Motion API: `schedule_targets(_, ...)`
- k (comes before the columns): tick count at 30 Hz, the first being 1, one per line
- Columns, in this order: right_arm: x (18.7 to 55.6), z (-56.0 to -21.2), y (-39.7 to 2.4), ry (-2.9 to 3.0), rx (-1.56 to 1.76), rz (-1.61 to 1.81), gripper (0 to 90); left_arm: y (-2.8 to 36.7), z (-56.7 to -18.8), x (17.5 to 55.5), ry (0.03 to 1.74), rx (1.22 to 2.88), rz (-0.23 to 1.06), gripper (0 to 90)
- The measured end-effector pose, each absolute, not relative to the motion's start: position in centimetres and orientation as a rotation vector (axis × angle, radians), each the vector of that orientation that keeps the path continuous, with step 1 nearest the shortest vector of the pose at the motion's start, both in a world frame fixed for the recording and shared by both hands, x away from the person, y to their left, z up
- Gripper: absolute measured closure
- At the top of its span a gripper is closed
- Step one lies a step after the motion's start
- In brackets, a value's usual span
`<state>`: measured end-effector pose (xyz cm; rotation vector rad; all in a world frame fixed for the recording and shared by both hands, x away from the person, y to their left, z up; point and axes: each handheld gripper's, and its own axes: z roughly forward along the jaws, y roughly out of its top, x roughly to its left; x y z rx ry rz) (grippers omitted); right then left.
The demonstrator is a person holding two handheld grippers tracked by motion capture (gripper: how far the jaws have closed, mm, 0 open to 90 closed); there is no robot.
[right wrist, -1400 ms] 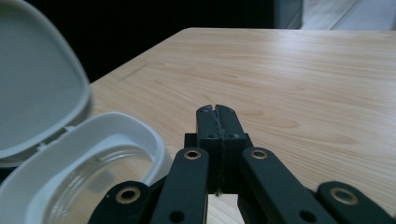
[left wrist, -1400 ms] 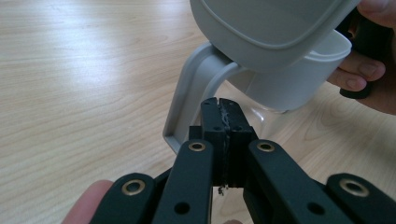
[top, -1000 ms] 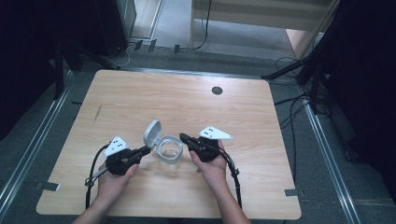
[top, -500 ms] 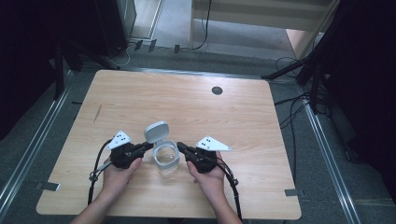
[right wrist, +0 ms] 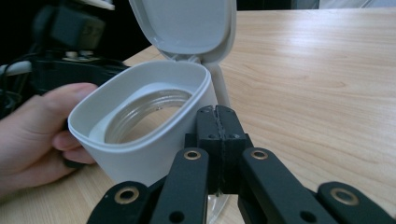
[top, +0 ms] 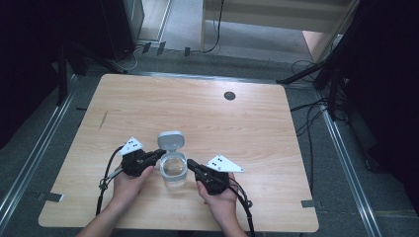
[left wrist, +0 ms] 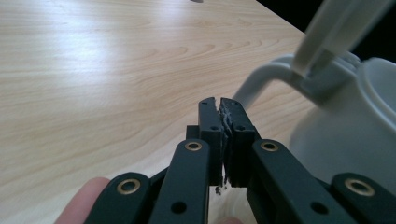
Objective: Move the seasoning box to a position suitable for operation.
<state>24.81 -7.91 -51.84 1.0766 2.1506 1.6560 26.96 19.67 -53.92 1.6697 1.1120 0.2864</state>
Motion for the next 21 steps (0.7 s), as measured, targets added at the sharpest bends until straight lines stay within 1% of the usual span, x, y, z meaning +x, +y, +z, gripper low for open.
schedule_targets(4, 24.5, -52.1, -8.4, 2.151, 1.091, 1.647, 90.0, 20.9, -53.2, 23.5, 1.136, 1.655, 0.292, 89.1)
schedule_targets(7, 24.4, -52.4, -8.5, 2.151, 1.103, 1.646, 90.0, 20.4, -52.2, 22.3, 1.131, 1.644, 0.330, 89.7)
schedule_targets(11, 24.1, -52.3, -8.4, 2.156, 1.097, 1.651, 90.0, 18.9, -52.0, 21.7, 1.116, 1.692, 0.335, 89.4)
schedule_targets(15, 23.6, -51.9, -8.4, 2.152, 1.105, 1.643, 90.0, 18.3, -52.1, 22.1, 1.141, 1.664, 0.320, 90.0)
schedule_targets(21, 23.3, -51.7, -9.4, 2.141, 1.151, 1.624, 90.0, 17.1, -52.0, 22.5, 1.124, 1.674, 0.313, 89.5)
